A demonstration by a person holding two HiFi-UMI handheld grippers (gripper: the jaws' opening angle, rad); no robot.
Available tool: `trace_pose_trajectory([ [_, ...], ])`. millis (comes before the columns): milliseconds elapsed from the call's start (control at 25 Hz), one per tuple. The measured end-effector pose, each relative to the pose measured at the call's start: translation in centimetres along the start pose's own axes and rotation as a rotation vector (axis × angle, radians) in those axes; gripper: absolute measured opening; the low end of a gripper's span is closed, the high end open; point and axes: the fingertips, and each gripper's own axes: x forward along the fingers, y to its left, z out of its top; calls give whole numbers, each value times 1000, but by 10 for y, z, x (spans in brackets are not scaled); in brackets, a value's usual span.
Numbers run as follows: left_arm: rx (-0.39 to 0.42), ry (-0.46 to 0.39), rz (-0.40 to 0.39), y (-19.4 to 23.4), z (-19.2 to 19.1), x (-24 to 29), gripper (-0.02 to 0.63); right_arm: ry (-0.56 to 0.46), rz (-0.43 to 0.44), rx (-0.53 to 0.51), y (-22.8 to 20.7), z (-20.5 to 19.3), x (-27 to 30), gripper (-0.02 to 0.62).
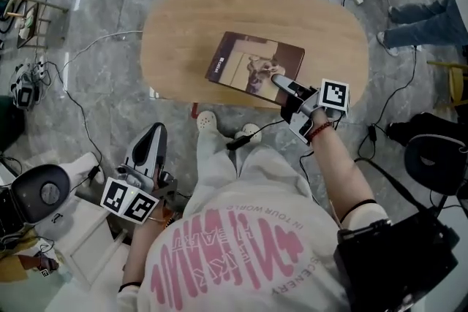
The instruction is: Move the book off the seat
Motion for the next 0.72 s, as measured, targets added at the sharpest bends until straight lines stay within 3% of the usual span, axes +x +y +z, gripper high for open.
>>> trace_pose_trajectory([
  [160, -47, 24, -9, 14, -4, 5, 8, -22, -69, -6, -19, -12, 32, 163],
  [280, -74, 49, -38, 24, 13, 19, 8, -66, -112, 59, -19, -20, 53, 163],
  [520, -31, 122, -122, 51, 46, 35, 8, -208, -177, 177, -35, -32, 82, 163],
  [720, -11, 189, -163, 74, 44, 43, 8, -312, -177, 230, -59, -37, 92, 163],
])
